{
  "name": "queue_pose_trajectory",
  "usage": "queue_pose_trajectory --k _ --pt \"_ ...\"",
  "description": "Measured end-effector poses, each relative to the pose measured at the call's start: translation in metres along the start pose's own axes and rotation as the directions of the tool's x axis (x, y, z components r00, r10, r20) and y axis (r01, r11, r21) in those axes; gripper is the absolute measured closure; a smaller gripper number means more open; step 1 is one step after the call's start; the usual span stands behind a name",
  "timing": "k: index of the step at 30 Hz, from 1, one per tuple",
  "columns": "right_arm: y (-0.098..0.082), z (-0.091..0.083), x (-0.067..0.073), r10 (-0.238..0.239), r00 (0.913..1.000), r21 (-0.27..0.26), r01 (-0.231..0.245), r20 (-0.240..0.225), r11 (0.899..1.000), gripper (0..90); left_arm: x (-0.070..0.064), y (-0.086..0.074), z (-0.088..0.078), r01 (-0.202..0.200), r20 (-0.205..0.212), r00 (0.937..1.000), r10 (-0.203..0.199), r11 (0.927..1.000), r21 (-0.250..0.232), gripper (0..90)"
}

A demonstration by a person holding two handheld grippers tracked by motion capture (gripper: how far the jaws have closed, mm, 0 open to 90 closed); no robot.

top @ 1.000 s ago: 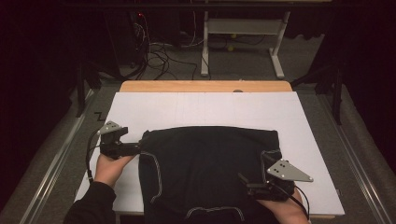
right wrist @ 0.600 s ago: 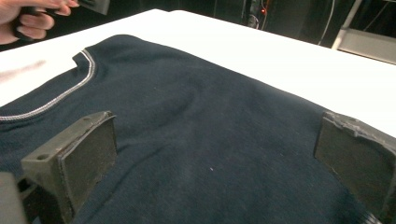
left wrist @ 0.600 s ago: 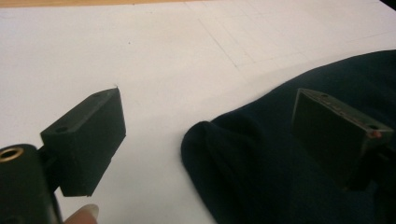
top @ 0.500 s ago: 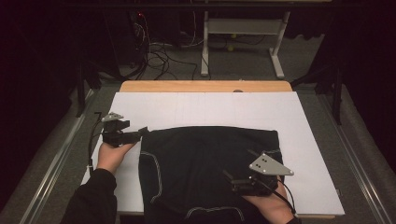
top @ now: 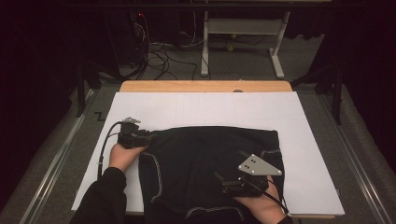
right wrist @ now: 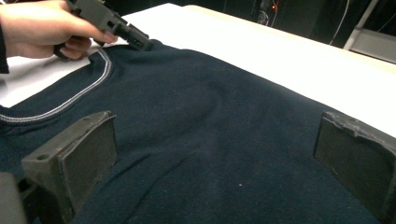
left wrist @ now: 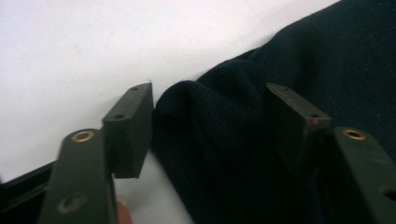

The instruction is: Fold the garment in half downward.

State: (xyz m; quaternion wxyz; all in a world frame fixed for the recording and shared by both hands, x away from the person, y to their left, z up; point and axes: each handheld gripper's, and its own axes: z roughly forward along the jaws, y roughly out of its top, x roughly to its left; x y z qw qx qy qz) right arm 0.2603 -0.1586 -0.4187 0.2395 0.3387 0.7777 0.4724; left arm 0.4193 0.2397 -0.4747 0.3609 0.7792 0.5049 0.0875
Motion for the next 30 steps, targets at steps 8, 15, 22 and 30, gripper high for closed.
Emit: queue_pose_trajectory --k 8,15,22,30 --pt "0.000 0.009 0.015 -0.010 0.9992 0.013 0.010 -0.039 1.000 0.2 -0.003 -0.002 0.002 -0.003 0.004 1.0000 0.003 0.9999 -0.014 50.7" --pt "0.005 0.022 0.040 -0.028 0.9943 0.026 0.030 -0.103 0.999 0.2 -0.002 -0.010 0.002 0.019 0.028 0.9995 -0.017 0.9979 -0.062 67.2" --pt "0.008 0.044 0.074 -0.052 0.9809 0.062 0.064 -0.188 0.996 0.7 -0.003 -0.012 0.002 0.012 0.023 0.9997 -0.010 0.9975 -0.069 67.7" --pt "0.018 0.064 0.113 -0.086 0.9577 0.087 0.114 -0.274 0.990 1.8 -0.002 -0.012 0.002 0.020 0.033 0.9993 -0.018 0.9970 -0.075 67.5"
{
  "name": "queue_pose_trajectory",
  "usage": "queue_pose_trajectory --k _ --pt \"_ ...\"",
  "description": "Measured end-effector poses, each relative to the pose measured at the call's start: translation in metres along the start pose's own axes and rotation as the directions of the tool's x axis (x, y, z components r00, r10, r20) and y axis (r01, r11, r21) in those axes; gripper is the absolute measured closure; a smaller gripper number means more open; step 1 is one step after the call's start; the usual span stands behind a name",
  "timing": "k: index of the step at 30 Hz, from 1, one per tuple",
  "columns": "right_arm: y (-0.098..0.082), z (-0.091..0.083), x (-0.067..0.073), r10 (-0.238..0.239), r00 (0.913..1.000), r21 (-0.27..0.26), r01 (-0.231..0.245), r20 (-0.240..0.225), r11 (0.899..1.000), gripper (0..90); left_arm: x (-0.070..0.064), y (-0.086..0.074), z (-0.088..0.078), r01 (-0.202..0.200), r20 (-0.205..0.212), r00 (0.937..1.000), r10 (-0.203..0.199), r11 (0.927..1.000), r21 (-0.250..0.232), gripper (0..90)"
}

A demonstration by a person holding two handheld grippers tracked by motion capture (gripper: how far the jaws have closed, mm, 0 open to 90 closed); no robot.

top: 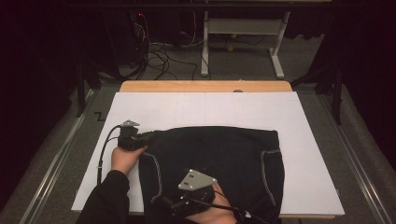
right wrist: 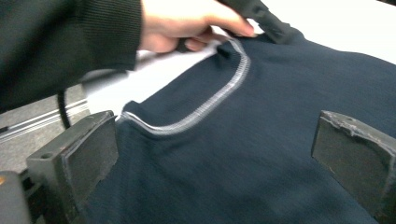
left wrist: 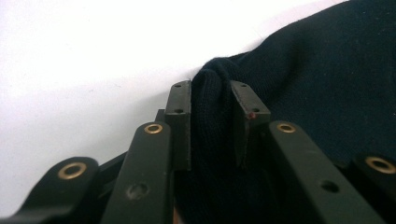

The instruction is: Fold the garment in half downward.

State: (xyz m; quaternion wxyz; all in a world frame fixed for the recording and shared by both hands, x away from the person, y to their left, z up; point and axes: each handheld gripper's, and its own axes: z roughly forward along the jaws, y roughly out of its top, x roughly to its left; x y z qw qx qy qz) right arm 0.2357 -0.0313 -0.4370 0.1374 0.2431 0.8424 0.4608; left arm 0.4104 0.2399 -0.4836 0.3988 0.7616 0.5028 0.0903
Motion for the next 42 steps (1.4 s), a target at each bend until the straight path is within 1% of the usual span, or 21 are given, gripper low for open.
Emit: queue_pose_trajectory --k 4,9,16,20,21,25,29,30,32,34,35,36,37,39,40,42 --pt "0.008 0.011 0.014 -0.019 0.9993 0.017 0.019 -0.033 1.000 2.7 0.000 0.000 0.000 0.000 0.000 1.0000 0.000 1.0000 -0.002 67.5" --pt "0.012 0.026 0.033 -0.034 0.9974 0.059 0.037 -0.063 0.998 4.8 0.000 -0.001 0.000 0.002 0.001 1.0000 -0.002 1.0000 -0.005 67.5" --pt "0.006 0.048 0.056 -0.055 0.9933 0.130 0.068 -0.101 0.989 9.2 0.000 -0.001 -0.001 0.004 0.008 1.0000 -0.003 1.0000 -0.006 67.5" --pt "0.000 0.059 0.062 -0.053 0.9927 0.165 0.070 -0.108 0.984 9.8 0.001 -0.001 -0.001 0.004 0.009 1.0000 -0.004 1.0000 -0.008 67.5" --pt "-0.002 0.062 0.063 -0.060 0.9924 0.170 0.077 -0.107 0.982 9.8 0.000 -0.001 -0.001 0.003 0.009 1.0000 -0.003 1.0000 -0.008 67.5" --pt "-0.007 0.069 0.065 -0.071 0.9934 0.192 0.087 -0.090 0.978 9.6 0.000 -0.001 -0.001 0.000 0.008 1.0000 0.000 0.9999 -0.010 67.5" --pt "-0.008 0.074 0.067 -0.086 0.9936 0.194 0.099 -0.073 0.976 7.1 0.000 -0.001 -0.001 0.003 0.010 0.9999 -0.003 0.9999 -0.010 67.5" --pt "-0.008 0.076 0.069 -0.094 0.9934 0.190 0.105 -0.065 0.976 6.1 0.000 -0.001 -0.001 0.002 0.010 1.0000 -0.002 1.0000 -0.010 67.5" --pt "-0.008 0.077 0.072 -0.115 0.9921 0.205 0.123 -0.051 0.971 5.1 0.000 -0.001 -0.001 0.001 0.009 1.0000 -0.001 1.0000 -0.010 67.5" --pt "-0.008 0.079 0.075 -0.124 0.9919 0.209 0.127 -0.030 0.970 5.3 0.000 -0.001 -0.001 0.000 0.008 1.0000 0.000 1.0000 -0.010 67.5" --pt "-0.009 0.079 0.076 -0.139 0.9900 0.210 0.141 -0.022 0.968 6.8 0.000 -0.002 -0.001 0.000 0.007 1.0000 0.000 1.0000 -0.010 67.5" --pt "-0.010 0.080 0.078 -0.153 0.9883 0.209 0.148 0.004 0.967 9.6 0.000 -0.002 -0.001 0.000 0.007 1.0000 0.000 0.9999 -0.010 67.5" --pt "-0.011 0.079 0.079 -0.175 0.9843 0.208 0.166 0.026 0.964 11.7 0.000 -0.002 -0.001 0.001 0.008 1.0000 -0.001 0.9999 -0.010 67.5" --pt "-0.011 0.079 0.081 -0.204 0.9779 0.224 0.189 0.046 0.956 16.4 0.000 -0.002 -0.001 0.001 0.009 1.0000 -0.001 0.9999 -0.011 67.5" --pt "-0.011 0.079 0.081 -0.204 0.9777 0.223 0.187 0.051 0.957 18.5 0.000 -0.002 -0.001 0.003 0.010 0.9999 -0.002 0.9999 -0.011 67.5" --pt "-0.009 0.077 0.078 -0.187 0.9806 0.225 0.169 0.059 0.959 24.5 0.001 -0.002 -0.001 0.004 0.012 0.9999 -0.004 0.9999 -0.011 67.5"
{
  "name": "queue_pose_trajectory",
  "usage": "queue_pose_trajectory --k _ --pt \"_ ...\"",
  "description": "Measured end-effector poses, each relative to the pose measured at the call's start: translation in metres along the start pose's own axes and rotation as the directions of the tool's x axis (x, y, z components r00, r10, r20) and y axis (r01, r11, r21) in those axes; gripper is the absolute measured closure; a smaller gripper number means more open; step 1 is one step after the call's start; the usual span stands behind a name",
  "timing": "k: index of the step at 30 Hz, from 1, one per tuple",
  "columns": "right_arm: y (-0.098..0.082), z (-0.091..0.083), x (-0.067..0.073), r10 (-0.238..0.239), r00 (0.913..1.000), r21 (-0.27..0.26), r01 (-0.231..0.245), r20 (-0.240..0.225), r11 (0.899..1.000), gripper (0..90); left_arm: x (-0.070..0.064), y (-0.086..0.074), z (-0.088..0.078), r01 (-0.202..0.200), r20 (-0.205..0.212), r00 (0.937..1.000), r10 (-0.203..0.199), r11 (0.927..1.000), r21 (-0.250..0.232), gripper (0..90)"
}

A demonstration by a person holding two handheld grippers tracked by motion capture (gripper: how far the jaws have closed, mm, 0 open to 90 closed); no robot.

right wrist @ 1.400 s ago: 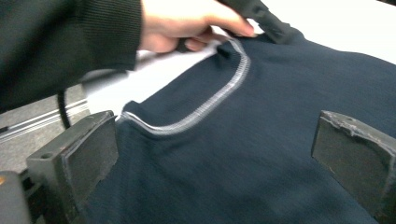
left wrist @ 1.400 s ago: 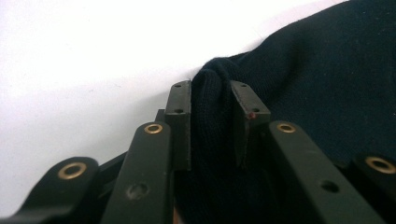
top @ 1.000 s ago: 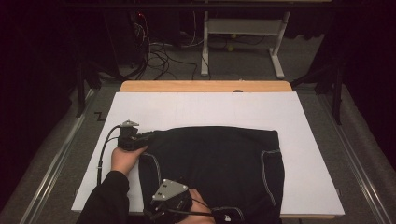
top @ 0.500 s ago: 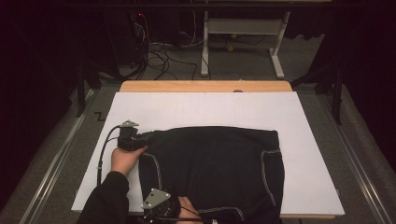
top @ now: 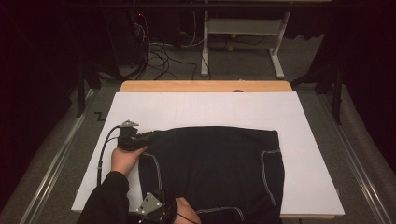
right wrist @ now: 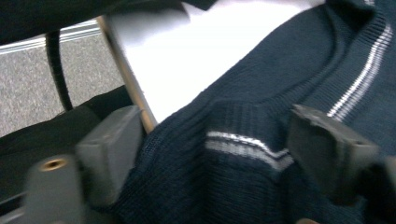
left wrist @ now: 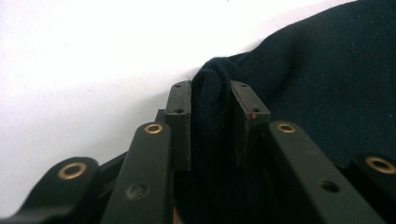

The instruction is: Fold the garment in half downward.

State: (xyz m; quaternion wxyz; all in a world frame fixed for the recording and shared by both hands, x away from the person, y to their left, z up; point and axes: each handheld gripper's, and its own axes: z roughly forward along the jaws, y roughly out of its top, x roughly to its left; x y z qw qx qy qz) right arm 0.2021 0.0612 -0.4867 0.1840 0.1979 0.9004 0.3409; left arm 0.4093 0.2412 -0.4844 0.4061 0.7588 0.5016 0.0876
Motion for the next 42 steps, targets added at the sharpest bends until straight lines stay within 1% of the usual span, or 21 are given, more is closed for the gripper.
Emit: queue_pose_trajectory --k 4,7,9,11,13,14,16,19,22,25,26,29,32,34,35,39,42 --pt "0.000 -0.002 -0.003 0.000 1.0000 0.005 0.000 -0.003 1.000 29.5 0.000 0.000 0.000 0.000 0.000 1.0000 0.000 1.0000 -0.001 67.5" --pt "0.000 -0.004 -0.006 0.026 0.9994 0.000 -0.026 -0.024 1.000 34.0 0.000 0.000 0.000 0.001 0.002 1.0000 -0.001 1.0000 -0.001 67.5" --pt "0.000 -0.005 -0.010 0.051 0.9978 -0.002 -0.051 -0.043 0.999 37.3 0.000 0.000 0.000 0.004 0.004 1.0000 -0.004 1.0000 -0.001 67.5" --pt "0.000 -0.007 -0.014 0.076 0.9954 -0.002 -0.076 -0.059 0.997 42.6 0.001 0.000 0.000 0.005 0.006 1.0000 -0.005 1.0000 0.000 67.5" --pt "0.000 -0.008 -0.017 0.091 0.9940 0.001 -0.092 -0.060 0.996 48.2 0.001 0.000 0.000 0.004 0.005 1.0000 -0.004 1.0000 0.000 67.5" --pt "0.000 -0.008 -0.018 0.089 0.9945 -0.005 -0.089 -0.055 0.996 50.5 0.001 0.000 0.000 0.005 0.005 1.0000 -0.005 1.0000 -0.001 67.5" --pt "0.000 -0.008 -0.021 0.090 0.9942 -0.001 -0.091 -0.058 0.996 55.8 0.001 0.000 0.000 0.007 0.007 1.0000 -0.007 1.0000 0.000 67.5" --pt "0.000 -0.009 -0.027 0.096 0.9932 0.003 -0.096 -0.066 0.995 64.6 0.002 0.000 0.000 0.015 0.013 0.9998 -0.015 0.9999 0.001 67.5" --pt "0.000 -0.009 -0.032 0.104 0.9916 0.008 -0.103 -0.077 0.995 70.5 0.002 0.000 0.000 0.014 0.012 0.9998 -0.014 0.9999 0.000 67.4" --pt "-0.001 -0.009 -0.035 0.098 0.9909 0.002 -0.098 -0.092 0.995 72.5 0.001 0.000 0.000 0.010 0.006 0.9999 -0.010 0.9999 0.001 67.4" --pt "-0.001 -0.010 -0.035 0.104 0.9902 0.002 -0.104 -0.094 0.995 73.0 0.001 0.000 0.000 0.010 0.005 0.9999 -0.010 1.0000 0.001 67.4" --pt "-0.001 -0.011 -0.037 0.097 0.9899 -0.003 -0.098 -0.103 0.995 73.8 0.002 0.000 0.000 0.017 0.007 0.9998 -0.017 0.9999 0.002 67.4" --pt "-0.002 -0.012 -0.038 0.104 0.9882 -0.016 -0.106 -0.113 0.994 74.5 0.002 0.000 0.000 0.019 0.006 0.9998 -0.019 0.9998 0.003 67.0" --pt "-0.002 -0.015 -0.038 0.117 0.9867 -0.025 -0.120 -0.113 0.992 74.7 0.002 0.000 0.000 0.021 0.004 0.9998 -0.021 0.9998 0.004 66.5" --pt "-0.002 -0.016 -0.039 0.111 0.9873 -0.032 -0.116 -0.113 0.993 74.7 0.002 0.000 0.000 0.022 0.003 0.9998 -0.022 0.9998 0.004 66.5" --pt "-0.001 -0.023 -0.040 0.113 0.9878 -0.064 -0.120 -0.108 0.991 74.8 -0.003 0.001 0.000 0.010 -0.033 0.9994 -0.010 0.9999 0.000 68.2" --pt "0.001 -0.029 -0.043 0.114 0.9871 -0.082 -0.123 -0.112 0.989 74.7 -0.003 0.002 -0.003 0.076 -0.030 0.9966 -0.077 0.9966 -0.030 69.8"
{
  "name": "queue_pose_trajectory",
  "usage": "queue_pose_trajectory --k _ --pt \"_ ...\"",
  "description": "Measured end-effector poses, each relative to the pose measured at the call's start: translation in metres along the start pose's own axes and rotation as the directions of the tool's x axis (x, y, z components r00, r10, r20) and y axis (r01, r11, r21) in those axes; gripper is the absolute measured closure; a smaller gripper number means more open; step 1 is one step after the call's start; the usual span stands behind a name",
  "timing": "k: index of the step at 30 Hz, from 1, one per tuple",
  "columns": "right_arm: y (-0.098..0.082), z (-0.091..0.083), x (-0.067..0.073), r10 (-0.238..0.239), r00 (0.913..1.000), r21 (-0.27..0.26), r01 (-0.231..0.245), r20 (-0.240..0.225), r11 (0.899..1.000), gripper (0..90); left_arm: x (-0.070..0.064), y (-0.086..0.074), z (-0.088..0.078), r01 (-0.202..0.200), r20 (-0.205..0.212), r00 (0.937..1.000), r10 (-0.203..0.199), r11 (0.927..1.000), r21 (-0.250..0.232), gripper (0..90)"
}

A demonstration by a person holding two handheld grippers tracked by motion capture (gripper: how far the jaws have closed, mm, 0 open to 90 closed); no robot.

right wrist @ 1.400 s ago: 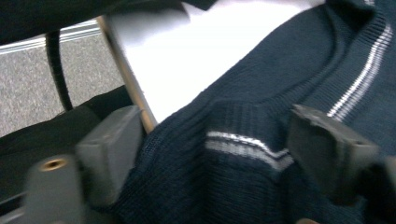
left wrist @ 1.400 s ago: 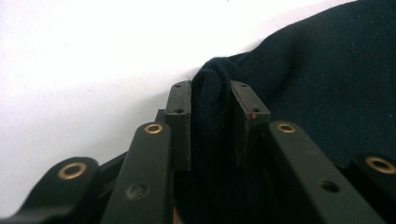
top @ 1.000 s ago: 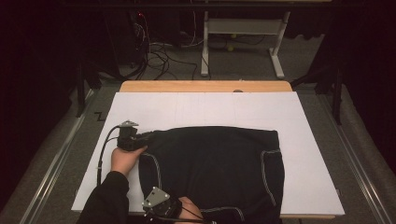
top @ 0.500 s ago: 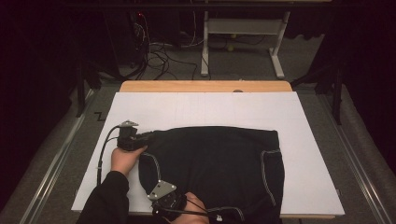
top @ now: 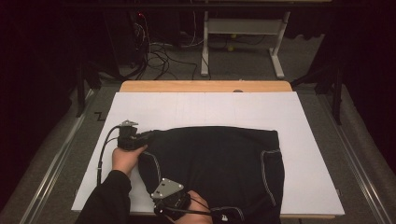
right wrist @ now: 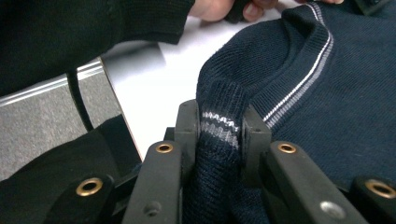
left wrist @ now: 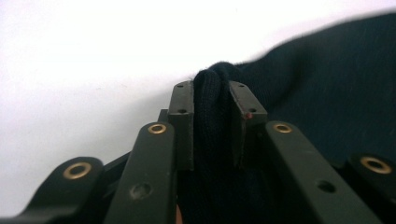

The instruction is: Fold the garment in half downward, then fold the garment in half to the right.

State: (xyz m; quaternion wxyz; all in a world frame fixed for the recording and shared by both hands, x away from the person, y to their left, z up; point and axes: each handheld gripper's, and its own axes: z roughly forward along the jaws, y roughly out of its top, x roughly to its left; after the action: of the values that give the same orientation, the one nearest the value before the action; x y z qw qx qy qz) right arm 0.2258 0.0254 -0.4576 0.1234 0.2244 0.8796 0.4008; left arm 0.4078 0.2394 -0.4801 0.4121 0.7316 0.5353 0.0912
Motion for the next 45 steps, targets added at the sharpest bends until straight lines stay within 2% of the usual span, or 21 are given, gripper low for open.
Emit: queue_pose_trajectory --k 3,5,7,13,19,26,31,37,45 --pt "0.004 -0.009 -0.003 0.008 1.0000 -0.038 -0.008 0.001 0.999 74.7 -0.006 0.004 -0.002 0.013 -0.040 0.9991 -0.014 0.9996 -0.027 70.8" --pt "0.006 -0.015 -0.006 0.011 0.9999 -0.061 -0.011 0.003 0.998 74.8 -0.010 0.010 -0.003 0.032 -0.057 0.9978 -0.034 0.9988 -0.036 71.2" --pt "0.008 -0.020 -0.009 0.008 0.9999 -0.077 -0.007 0.012 0.997 74.8 -0.014 0.016 -0.005 0.043 -0.062 0.9969 -0.047 0.9969 -0.066 71.1" --pt "0.013 -0.036 -0.016 0.019 0.9995 -0.130 -0.016 0.026 0.991 74.8 -0.033 0.038 -0.013 -0.013 -0.090 0.9959 0.002 0.9930 -0.117 71.1" --pt "0.015 -0.046 -0.021 0.031 0.9991 -0.165 -0.025 0.031 0.986 74.8 -0.044 0.052 -0.016 -0.027 -0.099 0.9949 0.015 0.9923 -0.121 71.0" --pt "0.017 -0.054 -0.026 0.038 0.9987 -0.189 -0.031 0.034 0.982 74.8 -0.050 0.058 -0.017 -0.034 -0.116 0.9931 0.020 0.9919 -0.122 70.9" --pt "0.018 -0.053 -0.026 0.051 0.9985 -0.189 -0.045 0.022 0.981 74.8 -0.048 0.058 -0.018 -0.032 -0.118 0.9929 0.018 0.9916 -0.125 70.9" --pt "0.022 -0.043 -0.021 0.032 0.9994 -0.176 -0.029 0.016 0.984 74.8 -0.040 0.057 -0.024 -0.032 -0.111 0.9937 0.014 0.9871 -0.157 71.1" --pt "0.030 -0.026 -0.015 0.009 0.9999 -0.132 -0.008 0.008 0.991 74.9 -0.017 0.045 -0.027 0.020 -0.105 0.9937 -0.038 0.9847 -0.173 71.4"
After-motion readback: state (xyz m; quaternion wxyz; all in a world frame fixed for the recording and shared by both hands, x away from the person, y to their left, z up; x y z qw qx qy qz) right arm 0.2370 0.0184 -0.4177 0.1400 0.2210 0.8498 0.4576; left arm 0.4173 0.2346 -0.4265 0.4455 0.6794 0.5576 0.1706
